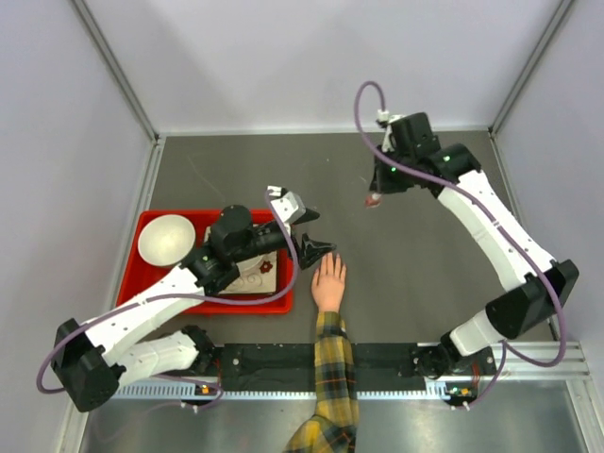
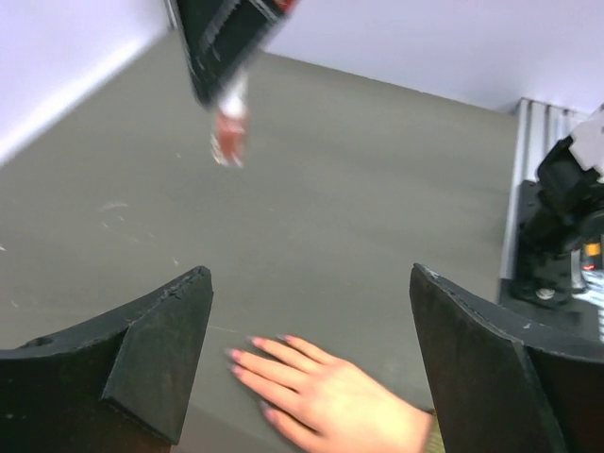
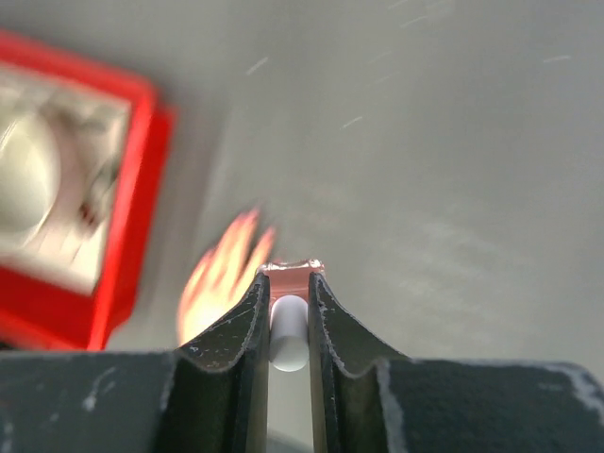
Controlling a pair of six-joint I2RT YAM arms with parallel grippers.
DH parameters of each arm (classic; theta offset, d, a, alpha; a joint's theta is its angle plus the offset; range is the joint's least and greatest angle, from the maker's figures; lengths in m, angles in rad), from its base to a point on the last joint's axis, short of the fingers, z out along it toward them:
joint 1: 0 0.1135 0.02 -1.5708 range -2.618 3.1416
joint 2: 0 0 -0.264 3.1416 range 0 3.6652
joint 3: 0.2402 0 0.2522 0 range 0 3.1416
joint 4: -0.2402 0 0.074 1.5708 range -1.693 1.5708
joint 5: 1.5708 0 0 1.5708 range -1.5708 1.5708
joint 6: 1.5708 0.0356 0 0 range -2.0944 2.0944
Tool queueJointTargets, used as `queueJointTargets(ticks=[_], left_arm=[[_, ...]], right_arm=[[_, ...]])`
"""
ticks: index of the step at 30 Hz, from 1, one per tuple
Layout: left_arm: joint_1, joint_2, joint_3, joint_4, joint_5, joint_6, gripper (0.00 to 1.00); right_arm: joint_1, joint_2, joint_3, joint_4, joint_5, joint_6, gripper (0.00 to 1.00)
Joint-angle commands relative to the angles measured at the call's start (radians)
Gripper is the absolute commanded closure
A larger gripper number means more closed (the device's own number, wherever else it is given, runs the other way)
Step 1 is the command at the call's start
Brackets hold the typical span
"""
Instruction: Paint the nails
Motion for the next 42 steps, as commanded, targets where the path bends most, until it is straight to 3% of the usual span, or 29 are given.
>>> queueJointTargets(ticks=[1, 4, 9, 16, 26, 42], left_arm=[[-0.003, -0.021, -0.113, 0.287, 0.028, 0.132, 0.15], [-0.003, -0.021, -0.171, 0.406, 0.051, 0.156, 0.2], [-0.004, -0.006, -0.173, 0.443, 0.065, 0.146, 0.24], [-0.004, 0.021, -0.16, 0.426, 0.139, 0.137, 0.31], [-0.004, 0.091, -0.148, 0.472, 0.137, 0.118, 0.3], [-0.033, 0.154, -0.121, 0.513, 0.103, 0.12, 0.44]], right_arm=[[0.174, -0.082, 0.023, -0.13, -0.017, 0.028, 1.0], [0.264, -0.101, 0.066, -0.193, -0.015, 0.048, 1.0], [0.369, -0.114, 0.097, -0.219, 0.029, 0.081, 1.0], [0.386, -0.108, 0.1, -0.162, 0.003, 0.143, 1.0], [0.398, -0.121, 0.1, -0.146, -0.008, 0.185, 1.0], [0.4, -0.099, 0.121, -0.149, 0.037, 0.263, 1.0]])
